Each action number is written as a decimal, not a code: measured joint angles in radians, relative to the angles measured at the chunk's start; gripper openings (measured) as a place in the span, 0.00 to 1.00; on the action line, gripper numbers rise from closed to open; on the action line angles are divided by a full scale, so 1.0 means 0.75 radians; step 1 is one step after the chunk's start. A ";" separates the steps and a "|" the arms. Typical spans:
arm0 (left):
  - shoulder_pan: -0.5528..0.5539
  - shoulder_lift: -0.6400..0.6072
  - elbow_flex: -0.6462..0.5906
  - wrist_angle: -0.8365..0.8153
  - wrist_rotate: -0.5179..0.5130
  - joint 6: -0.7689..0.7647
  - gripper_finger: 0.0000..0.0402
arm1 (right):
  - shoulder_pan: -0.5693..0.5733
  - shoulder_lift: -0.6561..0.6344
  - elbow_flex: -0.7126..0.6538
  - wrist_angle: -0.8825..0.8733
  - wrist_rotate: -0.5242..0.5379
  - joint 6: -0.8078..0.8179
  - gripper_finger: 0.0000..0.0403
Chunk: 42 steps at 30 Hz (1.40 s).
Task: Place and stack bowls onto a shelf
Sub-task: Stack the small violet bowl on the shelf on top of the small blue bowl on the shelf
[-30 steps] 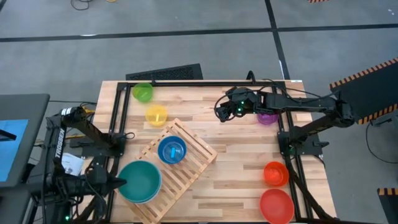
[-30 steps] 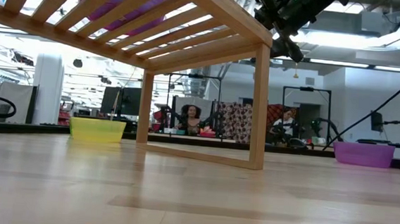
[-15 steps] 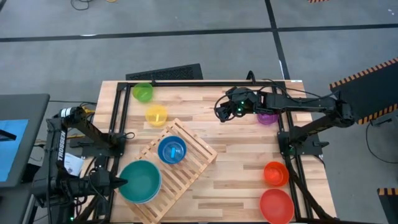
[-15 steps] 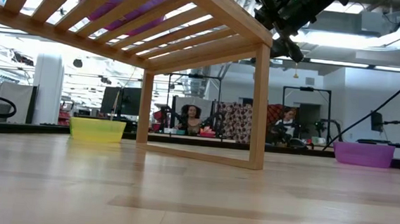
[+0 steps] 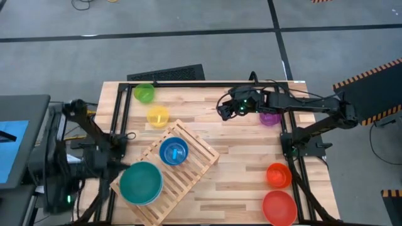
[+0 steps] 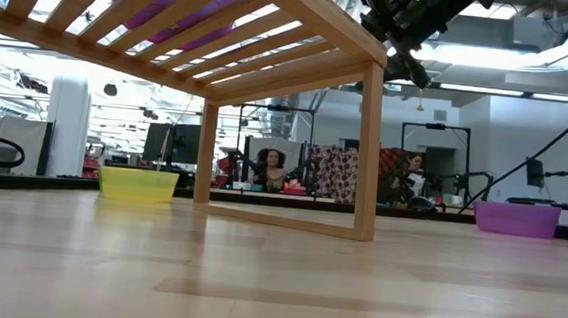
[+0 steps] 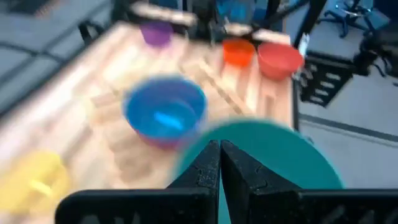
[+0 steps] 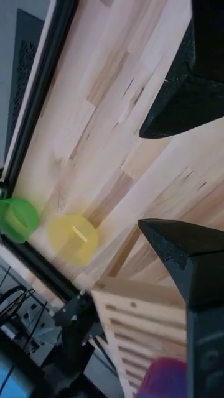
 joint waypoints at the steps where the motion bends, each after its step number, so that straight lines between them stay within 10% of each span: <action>1: 0.028 -0.042 0.001 0.006 -0.019 0.079 0.00 | 0.000 0.000 0.009 0.003 -0.013 -0.007 0.62; 12: 0.353 -0.566 -0.063 0.113 -0.048 0.852 0.00 | 0.004 -0.019 0.057 0.002 -0.143 -0.136 0.62; 27: 0.574 -1.144 -0.850 1.425 0.199 1.609 0.00 | -0.025 -0.045 0.055 -0.032 -0.144 -0.169 0.62; 34: 0.831 -1.119 -0.901 1.583 0.499 1.731 0.00 | -0.026 -0.045 0.055 -0.027 -0.174 -0.165 0.62; 42: 1.361 -0.917 -0.901 1.596 1.143 1.738 0.00 | -0.024 -0.045 0.055 -0.026 -0.177 -0.159 0.62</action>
